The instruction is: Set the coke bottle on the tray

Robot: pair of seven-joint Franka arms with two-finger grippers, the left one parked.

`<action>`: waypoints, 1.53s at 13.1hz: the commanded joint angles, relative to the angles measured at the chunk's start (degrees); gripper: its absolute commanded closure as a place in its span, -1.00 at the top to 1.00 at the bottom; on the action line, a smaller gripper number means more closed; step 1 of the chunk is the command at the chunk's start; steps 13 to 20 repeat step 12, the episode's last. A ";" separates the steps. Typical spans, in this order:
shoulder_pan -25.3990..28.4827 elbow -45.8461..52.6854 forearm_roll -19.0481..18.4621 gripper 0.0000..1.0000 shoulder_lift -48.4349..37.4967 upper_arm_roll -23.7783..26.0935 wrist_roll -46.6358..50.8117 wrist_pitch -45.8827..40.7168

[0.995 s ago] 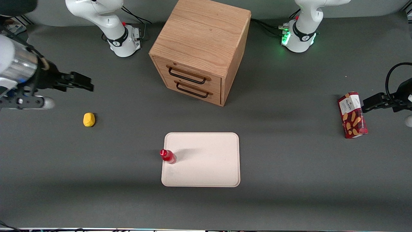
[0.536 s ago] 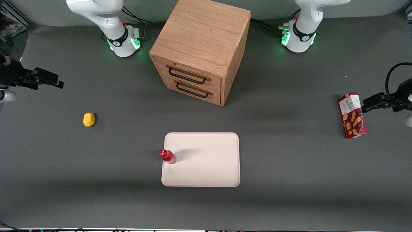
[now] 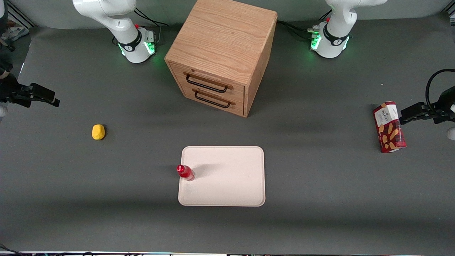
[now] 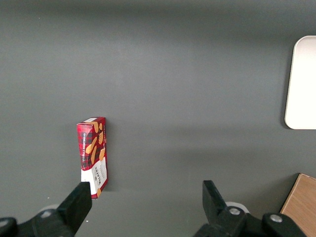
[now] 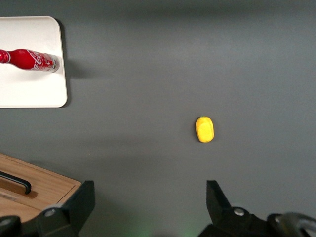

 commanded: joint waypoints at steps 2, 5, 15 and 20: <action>-0.91 -1.29 -0.67 1.00 -1.22 0.19 -1.09 1.33; -0.91 -1.02 -1.72 1.00 -1.13 0.98 -1.17 1.42; -0.91 -1.11 -3.22 1.00 -1.13 1.16 -1.44 1.34; -0.91 -1.11 -3.22 1.00 -1.13 1.16 -1.44 1.34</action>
